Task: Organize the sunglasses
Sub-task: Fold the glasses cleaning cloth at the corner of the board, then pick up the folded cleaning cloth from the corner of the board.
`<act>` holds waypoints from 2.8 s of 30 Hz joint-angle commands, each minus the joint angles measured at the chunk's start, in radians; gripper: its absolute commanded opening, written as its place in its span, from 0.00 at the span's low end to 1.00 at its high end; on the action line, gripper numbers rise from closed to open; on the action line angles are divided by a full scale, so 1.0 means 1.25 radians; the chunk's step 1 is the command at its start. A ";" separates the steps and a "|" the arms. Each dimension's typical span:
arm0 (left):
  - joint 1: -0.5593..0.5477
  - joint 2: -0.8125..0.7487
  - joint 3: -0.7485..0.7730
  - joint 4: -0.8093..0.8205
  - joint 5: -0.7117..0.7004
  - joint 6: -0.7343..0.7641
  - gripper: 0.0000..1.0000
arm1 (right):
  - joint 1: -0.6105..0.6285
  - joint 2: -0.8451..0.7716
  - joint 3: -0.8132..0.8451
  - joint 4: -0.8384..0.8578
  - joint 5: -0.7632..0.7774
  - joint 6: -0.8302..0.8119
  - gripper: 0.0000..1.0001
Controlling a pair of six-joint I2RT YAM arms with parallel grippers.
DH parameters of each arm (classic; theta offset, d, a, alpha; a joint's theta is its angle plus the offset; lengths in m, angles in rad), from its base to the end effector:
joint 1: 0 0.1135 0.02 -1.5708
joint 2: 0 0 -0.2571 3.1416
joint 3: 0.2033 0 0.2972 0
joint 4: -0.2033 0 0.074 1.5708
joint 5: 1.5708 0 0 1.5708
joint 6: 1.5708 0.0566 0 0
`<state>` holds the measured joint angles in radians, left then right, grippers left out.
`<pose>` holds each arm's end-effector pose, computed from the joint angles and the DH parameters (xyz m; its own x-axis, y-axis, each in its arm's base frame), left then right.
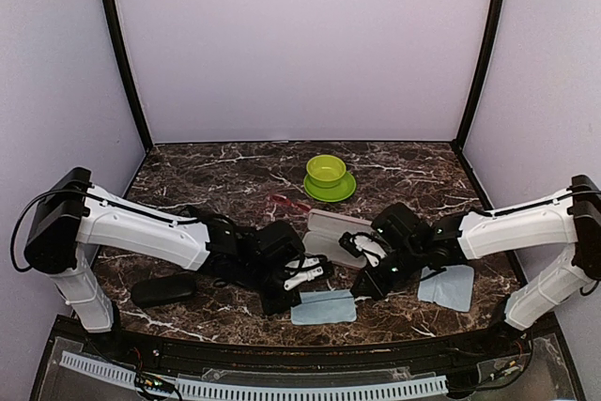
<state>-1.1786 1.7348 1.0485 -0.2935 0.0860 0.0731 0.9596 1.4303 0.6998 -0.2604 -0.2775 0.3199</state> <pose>0.1476 -0.3695 0.1208 -0.2480 0.7899 -0.5609 0.9596 0.2796 -0.0304 0.1659 0.2638 0.1111 -0.7305 -0.5154 -0.4481 -0.6785 0.6226 0.3898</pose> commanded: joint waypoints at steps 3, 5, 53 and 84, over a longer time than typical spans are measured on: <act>-0.015 -0.028 -0.018 -0.007 0.019 -0.016 0.00 | 0.015 -0.012 -0.023 0.025 -0.019 0.019 0.00; -0.017 -0.023 -0.019 -0.007 0.020 -0.017 0.00 | 0.021 -0.011 -0.027 0.029 -0.019 0.023 0.00; -0.031 -0.080 -0.085 0.075 0.108 -0.069 0.41 | 0.048 -0.071 -0.066 0.033 0.008 0.079 0.35; 0.168 0.043 -0.061 0.141 0.328 -0.185 0.35 | -0.036 0.087 0.002 0.058 -0.040 0.039 0.30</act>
<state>-0.9768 1.7760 0.9497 -0.1268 0.4599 -0.1570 0.9249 1.5265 0.6846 -0.2207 -0.3042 0.3779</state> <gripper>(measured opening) 0.370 0.307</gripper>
